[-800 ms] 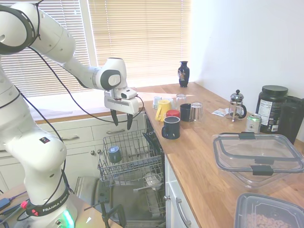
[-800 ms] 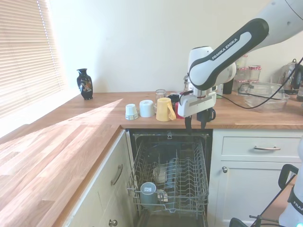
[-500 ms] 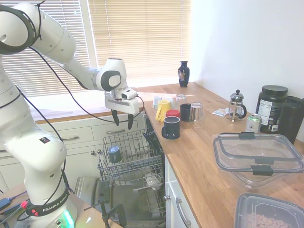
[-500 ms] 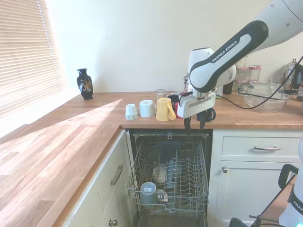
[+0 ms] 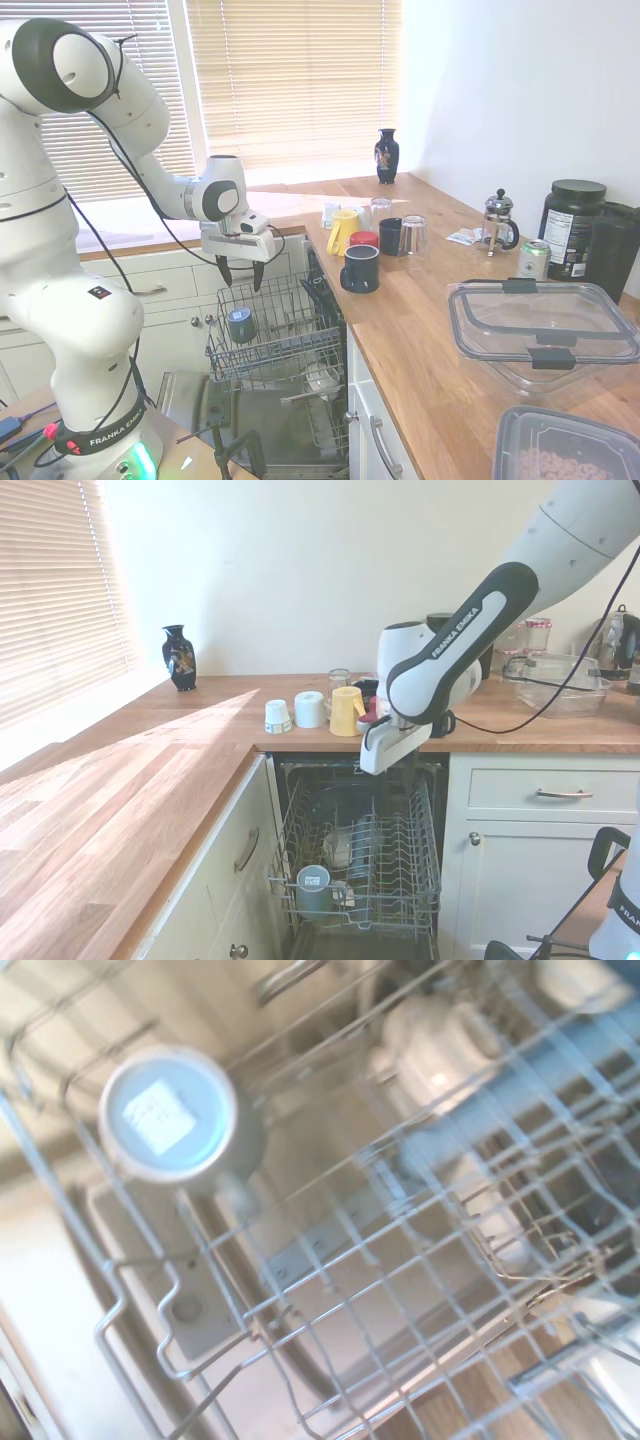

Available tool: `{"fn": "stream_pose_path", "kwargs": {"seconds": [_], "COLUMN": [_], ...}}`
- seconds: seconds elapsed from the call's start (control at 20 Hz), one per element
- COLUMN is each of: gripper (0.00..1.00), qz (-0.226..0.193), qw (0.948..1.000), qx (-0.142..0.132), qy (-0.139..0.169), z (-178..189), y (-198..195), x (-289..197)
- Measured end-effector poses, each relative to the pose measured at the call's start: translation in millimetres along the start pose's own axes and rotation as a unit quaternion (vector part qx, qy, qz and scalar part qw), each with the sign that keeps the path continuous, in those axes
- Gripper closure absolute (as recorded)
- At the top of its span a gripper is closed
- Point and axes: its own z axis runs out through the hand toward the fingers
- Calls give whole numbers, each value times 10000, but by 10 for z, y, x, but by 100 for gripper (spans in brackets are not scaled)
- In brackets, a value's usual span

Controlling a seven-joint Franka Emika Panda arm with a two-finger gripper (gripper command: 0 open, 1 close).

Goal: Move a mug from dishwasher to table

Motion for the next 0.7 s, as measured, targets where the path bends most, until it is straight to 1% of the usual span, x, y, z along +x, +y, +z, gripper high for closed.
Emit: {"fn": "stream_pose_path", "kwargs": {"seconds": [0.25, 0.4, 0.55, 0.7], "gripper": [0, 0, 0, 0], "qz": [-567, -825, -967, -1059], "qw": [9979, 9955, 9941, 9933], "qx": [-308, -459, -498, -448], "qy": [98, 30, -28, -77], "z": [301, 434, 558, 695], "y": [-474, -733, -898, -971], "x": [-89, -115, -103, -73]}}
